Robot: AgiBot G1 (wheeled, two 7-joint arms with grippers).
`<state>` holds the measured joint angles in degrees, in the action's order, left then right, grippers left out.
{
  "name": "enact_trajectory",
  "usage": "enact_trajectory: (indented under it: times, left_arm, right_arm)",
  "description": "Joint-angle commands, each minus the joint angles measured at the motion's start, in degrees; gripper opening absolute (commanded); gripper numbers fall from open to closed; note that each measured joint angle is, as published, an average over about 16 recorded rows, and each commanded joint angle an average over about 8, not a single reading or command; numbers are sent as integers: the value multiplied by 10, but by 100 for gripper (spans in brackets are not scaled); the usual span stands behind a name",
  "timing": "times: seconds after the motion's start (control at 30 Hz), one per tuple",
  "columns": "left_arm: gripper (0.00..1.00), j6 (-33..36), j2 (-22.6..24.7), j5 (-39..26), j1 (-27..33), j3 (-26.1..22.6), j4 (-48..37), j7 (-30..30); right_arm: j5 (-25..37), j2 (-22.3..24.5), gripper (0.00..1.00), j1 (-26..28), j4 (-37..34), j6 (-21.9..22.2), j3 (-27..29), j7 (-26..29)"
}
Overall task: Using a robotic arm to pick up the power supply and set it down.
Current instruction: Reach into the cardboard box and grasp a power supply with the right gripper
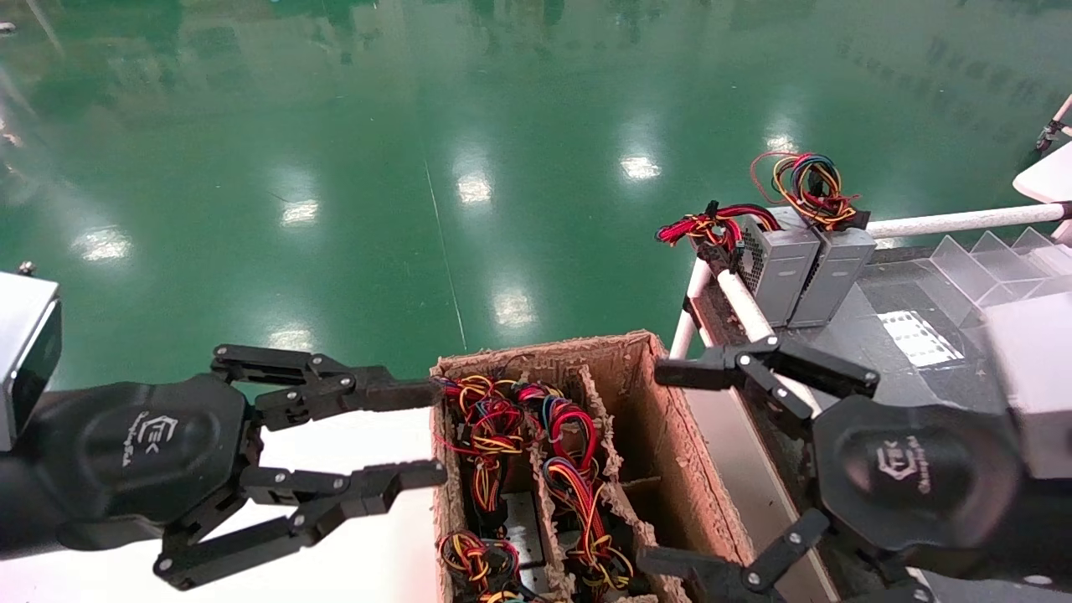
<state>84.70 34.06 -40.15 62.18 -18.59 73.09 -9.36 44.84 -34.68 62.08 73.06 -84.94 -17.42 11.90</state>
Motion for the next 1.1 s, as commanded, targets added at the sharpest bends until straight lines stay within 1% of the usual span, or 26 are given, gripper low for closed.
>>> enact_trajectory:
  times: [0.03,0.2,0.43,0.47,0.7,0.73,0.9,1.1]
  left_arm:
    - [100,0,0,0,0,0,0,0]
    - [100,0,0,0,0,0,0,0]
    - [100,0,0,0,0,0,0,0]
    - [100,0,0,0,0,0,0,0]
    - [100,0,0,0,0,0,0,0]
    - [100,0,0,0,0,0,0,0]
    - [100,0,0,0,0,0,0,0]
    - [100,0,0,0,0,-1,0,0]
  right_arm:
    - [8,2,100,1,-2,3,-3,3]
    - [47,2,100,9,3,1,-27,26]
    - [108,-17,99,28,2,-26,-76,60]
    - [118,-22,89,31,3,-30,-84,60]
    - [188,-52,2,38,15,-36,-130,42]
    - [194,-55,0,38,15,-35,-134,41]
    - [214,-65,0,34,11,-25,-148,36]
    - [227,-75,0,28,4,-7,-152,27]
